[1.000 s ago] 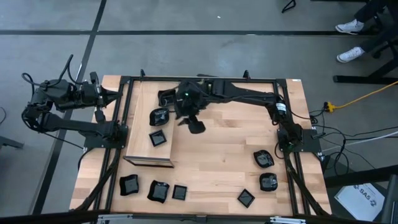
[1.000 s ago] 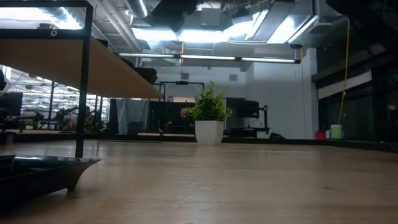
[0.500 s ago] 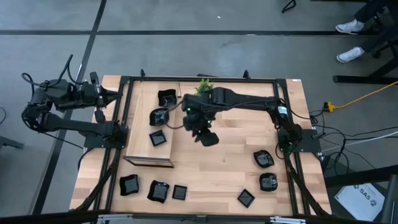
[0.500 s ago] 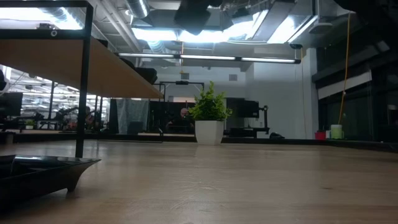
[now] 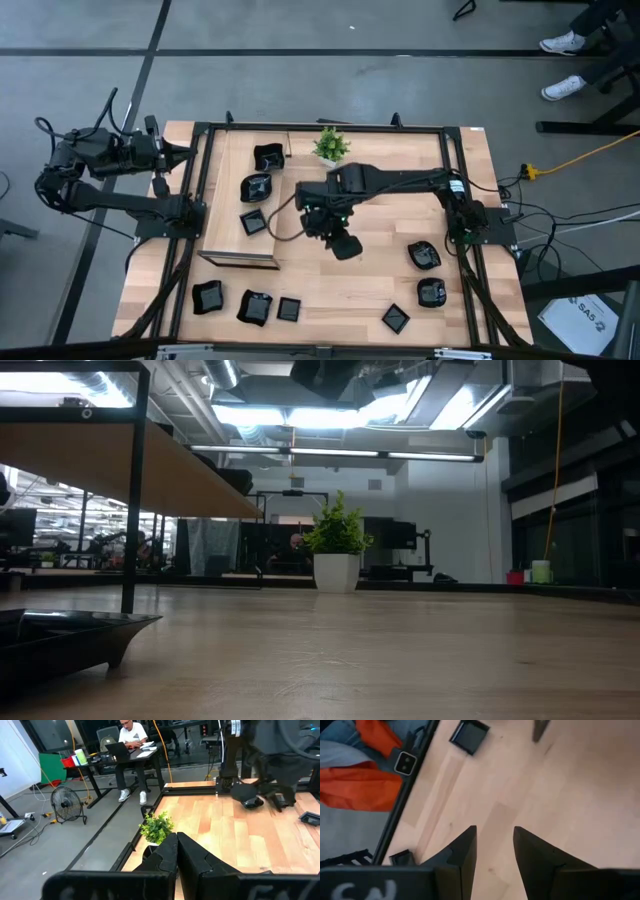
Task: Pick & Place Mini shaped plates
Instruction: Stack the black leaf shape bowl on top of the black leaf shape bowl on the shelf
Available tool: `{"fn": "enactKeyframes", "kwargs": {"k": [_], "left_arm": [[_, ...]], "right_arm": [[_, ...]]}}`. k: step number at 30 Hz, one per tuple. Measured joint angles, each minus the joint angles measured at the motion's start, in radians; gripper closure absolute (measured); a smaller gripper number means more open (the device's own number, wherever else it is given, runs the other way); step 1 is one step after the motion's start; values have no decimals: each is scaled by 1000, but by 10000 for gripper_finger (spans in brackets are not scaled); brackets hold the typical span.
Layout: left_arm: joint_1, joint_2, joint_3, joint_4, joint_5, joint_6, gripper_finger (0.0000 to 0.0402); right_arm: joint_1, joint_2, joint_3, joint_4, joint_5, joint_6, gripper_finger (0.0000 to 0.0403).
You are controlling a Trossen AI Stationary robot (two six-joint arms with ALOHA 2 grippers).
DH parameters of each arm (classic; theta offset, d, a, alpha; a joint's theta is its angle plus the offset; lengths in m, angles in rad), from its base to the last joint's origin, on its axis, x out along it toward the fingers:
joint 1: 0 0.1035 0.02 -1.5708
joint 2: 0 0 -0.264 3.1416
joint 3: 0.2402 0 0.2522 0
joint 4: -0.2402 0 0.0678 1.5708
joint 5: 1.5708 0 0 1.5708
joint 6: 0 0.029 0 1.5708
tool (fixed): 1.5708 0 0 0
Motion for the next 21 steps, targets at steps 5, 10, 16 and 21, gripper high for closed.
{"fn": "enactKeyframes", "kwargs": {"k": [5,10,16,21], "left_arm": [[0,0,0,0,0,0,398],[0,0,0,0,0,0,398],[0,0,0,0,0,0,398],[0,0,0,0,0,0,398]], "right_arm": [[38,-23,-91,24,3,31,274],[56,-147,-426,265,16,73,274],[55,-337,-832,630,12,245,274],[79,-448,-1040,769,84,495,274]]}}
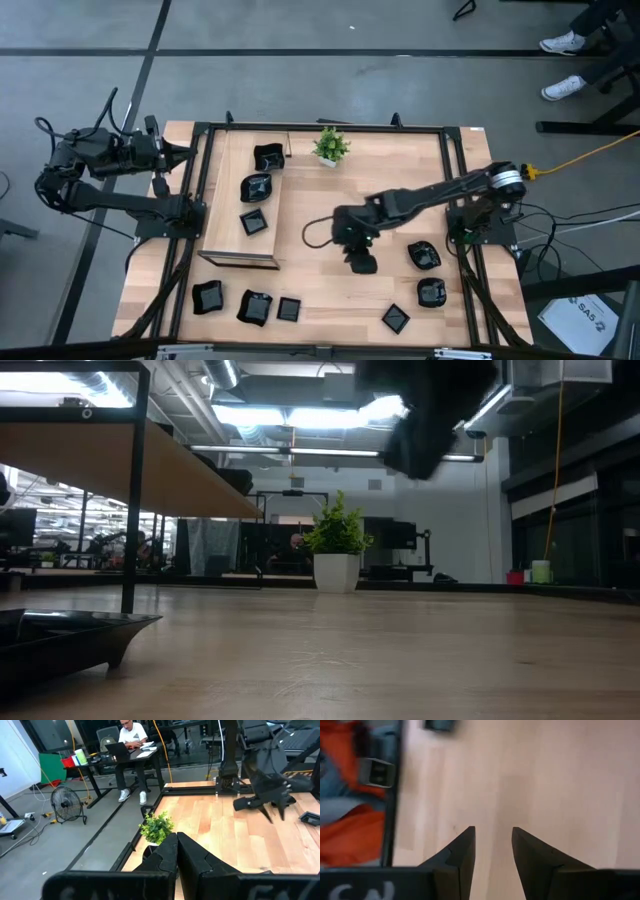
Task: Pick & Place Mini shaped plates
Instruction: Stack the black leaf shape bowl on top of the black leaf shape bowl on the shelf
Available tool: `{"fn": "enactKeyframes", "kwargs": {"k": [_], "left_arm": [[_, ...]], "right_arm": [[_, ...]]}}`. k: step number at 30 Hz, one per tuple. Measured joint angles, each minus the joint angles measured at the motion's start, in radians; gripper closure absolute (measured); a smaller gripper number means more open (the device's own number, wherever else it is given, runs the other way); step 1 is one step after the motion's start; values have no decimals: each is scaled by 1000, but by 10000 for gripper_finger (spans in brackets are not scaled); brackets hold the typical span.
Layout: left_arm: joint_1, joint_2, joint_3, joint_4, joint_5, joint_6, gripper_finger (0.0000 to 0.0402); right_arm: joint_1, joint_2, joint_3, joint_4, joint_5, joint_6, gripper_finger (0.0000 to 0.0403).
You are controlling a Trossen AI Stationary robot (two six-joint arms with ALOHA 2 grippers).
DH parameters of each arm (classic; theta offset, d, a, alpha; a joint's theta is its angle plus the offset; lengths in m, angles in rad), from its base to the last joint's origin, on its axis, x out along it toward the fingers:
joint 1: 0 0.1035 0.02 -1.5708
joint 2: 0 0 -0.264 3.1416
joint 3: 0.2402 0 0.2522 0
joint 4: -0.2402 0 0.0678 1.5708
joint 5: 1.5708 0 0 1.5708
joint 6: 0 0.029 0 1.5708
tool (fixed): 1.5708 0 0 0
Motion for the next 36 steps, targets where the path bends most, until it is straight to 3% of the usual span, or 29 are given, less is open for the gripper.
{"fn": "enactKeyframes", "kwargs": {"k": [6,12,16,19,27,36], "left_arm": [[0,0,0,0,0,0,398],[0,0,0,0,0,0,398],[0,0,0,0,0,0,398],[0,0,0,0,0,0,398],[0,0,0,0,0,0,398],[0,0,0,0,0,0,398]], "right_arm": [[43,-50,-107,-126,193,370,274],[95,-50,-123,-318,173,650,274],[129,-50,-123,-381,87,779,274],[155,-50,-123,-386,32,855,274],[211,-50,-123,-389,32,998,274],[239,-50,-123,-414,158,1117,274]]}}
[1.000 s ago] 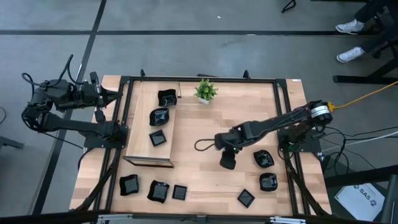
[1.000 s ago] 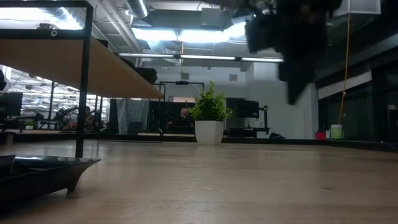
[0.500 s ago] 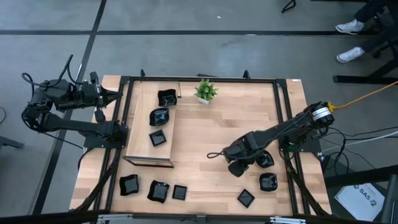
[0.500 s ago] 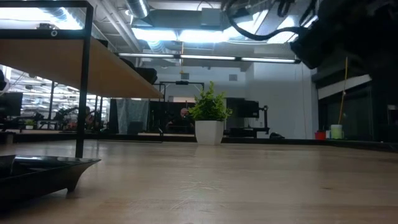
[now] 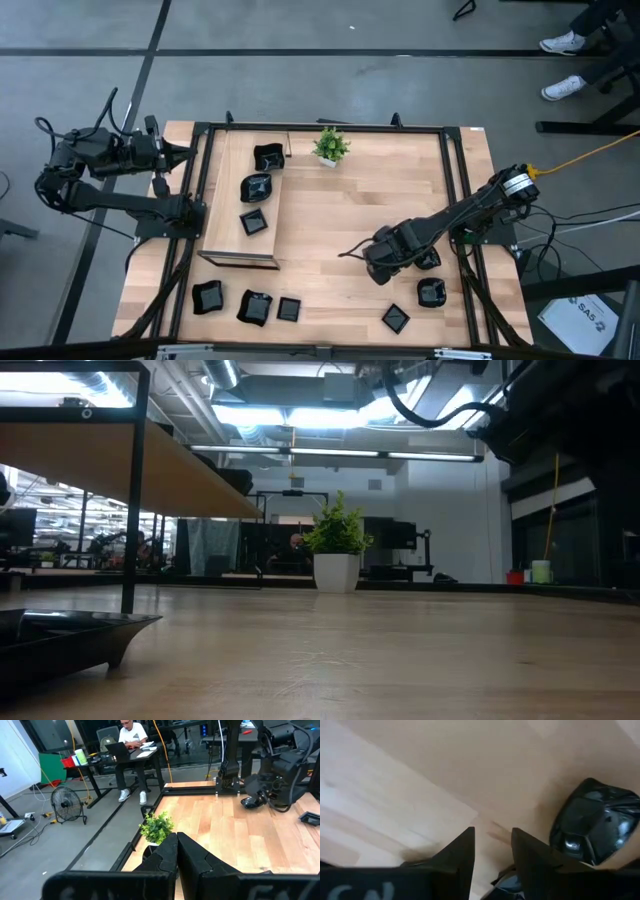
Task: Pick & Place Mini shaped plates
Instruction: Stack the black leaf shape bowl on top of the black leaf shape bowl on the shelf
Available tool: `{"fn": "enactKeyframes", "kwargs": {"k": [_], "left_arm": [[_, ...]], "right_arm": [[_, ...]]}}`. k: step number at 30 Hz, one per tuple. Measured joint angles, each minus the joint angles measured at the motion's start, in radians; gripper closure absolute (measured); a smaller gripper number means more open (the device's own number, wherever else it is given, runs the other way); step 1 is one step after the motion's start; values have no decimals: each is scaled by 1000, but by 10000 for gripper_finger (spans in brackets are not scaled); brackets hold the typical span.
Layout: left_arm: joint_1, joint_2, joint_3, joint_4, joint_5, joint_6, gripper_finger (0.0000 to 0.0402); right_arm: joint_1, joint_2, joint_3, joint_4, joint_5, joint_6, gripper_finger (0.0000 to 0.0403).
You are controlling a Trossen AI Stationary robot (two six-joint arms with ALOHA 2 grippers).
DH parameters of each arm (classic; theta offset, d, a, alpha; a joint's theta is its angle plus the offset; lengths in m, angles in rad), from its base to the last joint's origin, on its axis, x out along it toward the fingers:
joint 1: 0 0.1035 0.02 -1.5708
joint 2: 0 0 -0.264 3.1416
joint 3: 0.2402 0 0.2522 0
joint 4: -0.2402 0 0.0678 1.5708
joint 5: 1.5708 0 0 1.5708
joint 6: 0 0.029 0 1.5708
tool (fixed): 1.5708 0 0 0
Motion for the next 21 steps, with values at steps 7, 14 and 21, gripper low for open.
{"fn": "enactKeyframes", "kwargs": {"k": [7,14,21], "left_arm": [[0,0,0,0,0,0,398],[0,0,0,0,0,0,398],[0,0,0,0,0,0,398]], "right_arm": [[0,0,0,-31,50,6,274],[41,0,0,-92,123,19,274],[86,0,-83,-83,68,110,274]]}}
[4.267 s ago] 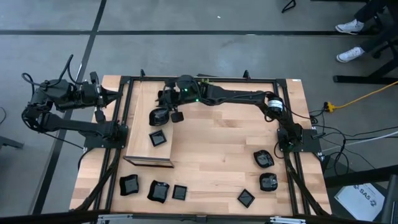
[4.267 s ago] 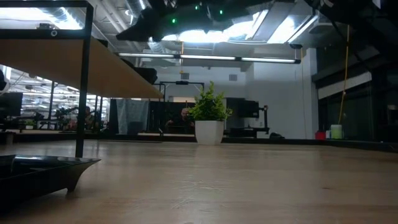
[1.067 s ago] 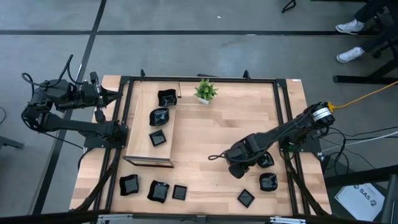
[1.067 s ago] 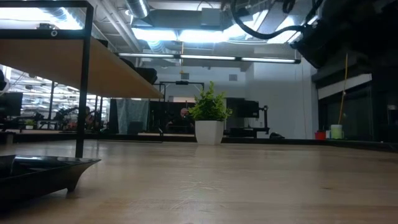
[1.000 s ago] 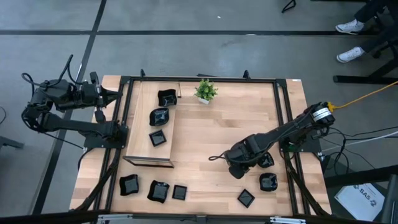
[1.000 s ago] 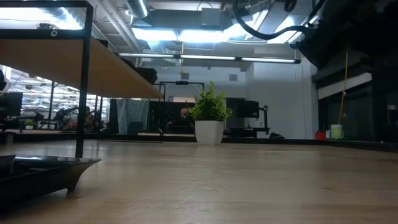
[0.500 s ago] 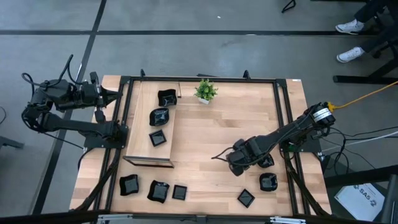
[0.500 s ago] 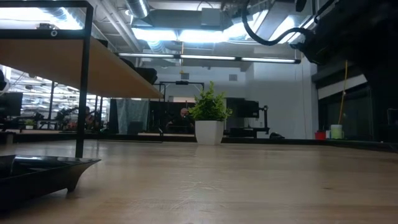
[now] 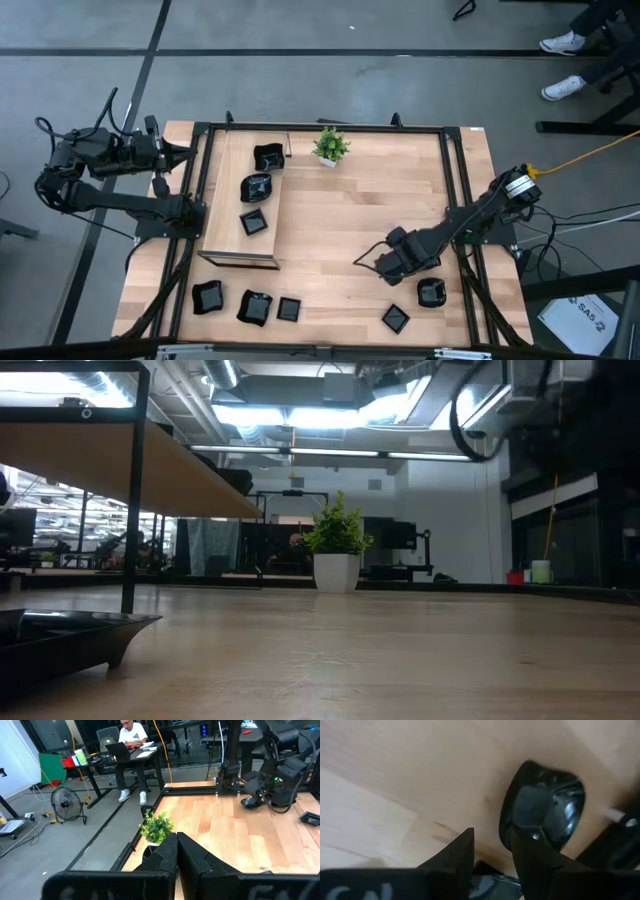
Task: Pick & Place Mini shaped plates
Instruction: Stack the black leaf shape bowl on top of the black leaf shape bowl on the shelf
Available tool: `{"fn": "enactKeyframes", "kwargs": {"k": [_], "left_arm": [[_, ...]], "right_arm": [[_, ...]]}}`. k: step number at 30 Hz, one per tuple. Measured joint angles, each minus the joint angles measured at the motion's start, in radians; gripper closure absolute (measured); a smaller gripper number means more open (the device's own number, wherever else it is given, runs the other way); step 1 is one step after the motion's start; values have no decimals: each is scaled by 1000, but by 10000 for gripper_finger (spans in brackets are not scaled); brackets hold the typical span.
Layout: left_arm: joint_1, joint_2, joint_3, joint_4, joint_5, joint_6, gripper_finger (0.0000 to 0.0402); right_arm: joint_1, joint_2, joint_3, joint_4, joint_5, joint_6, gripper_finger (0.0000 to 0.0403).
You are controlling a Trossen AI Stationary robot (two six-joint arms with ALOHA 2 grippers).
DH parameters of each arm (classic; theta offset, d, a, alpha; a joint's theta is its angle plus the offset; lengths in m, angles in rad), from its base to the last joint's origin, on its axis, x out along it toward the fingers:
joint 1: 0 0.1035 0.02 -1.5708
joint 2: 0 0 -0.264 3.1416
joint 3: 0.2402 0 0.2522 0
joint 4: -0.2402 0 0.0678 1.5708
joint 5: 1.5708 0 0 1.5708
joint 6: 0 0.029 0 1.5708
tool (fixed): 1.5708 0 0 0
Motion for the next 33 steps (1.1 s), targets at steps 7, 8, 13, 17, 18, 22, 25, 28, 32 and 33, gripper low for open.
{"fn": "enactKeyframes", "kwargs": {"k": [7,8,13,17,18,22,25,28,32,33], "left_arm": [[0,0,0,0,0,0,398],[0,0,0,0,0,0,398],[0,0,0,0,0,0,398],[0,0,0,0,0,0,398],[0,0,0,0,0,0,398],[0,0,0,0,0,0,398],[0,0,0,0,0,0,398],[0,0,0,0,0,0,398],[0,0,0,0,0,0,398],[0,0,0,0,0,0,398]], "right_arm": [[5,1,-129,115,-20,8,274],[5,1,-137,118,-21,8,274],[5,1,-164,151,-21,8,274],[5,1,-186,165,-14,8,274],[5,1,-190,171,-15,8,274],[5,1,-199,174,-15,33,285],[5,1,-199,174,-14,44,313],[5,1,-199,174,-14,48,354],[5,0,-194,165,-14,45,395],[5,0,-189,165,-10,44,394]]}}
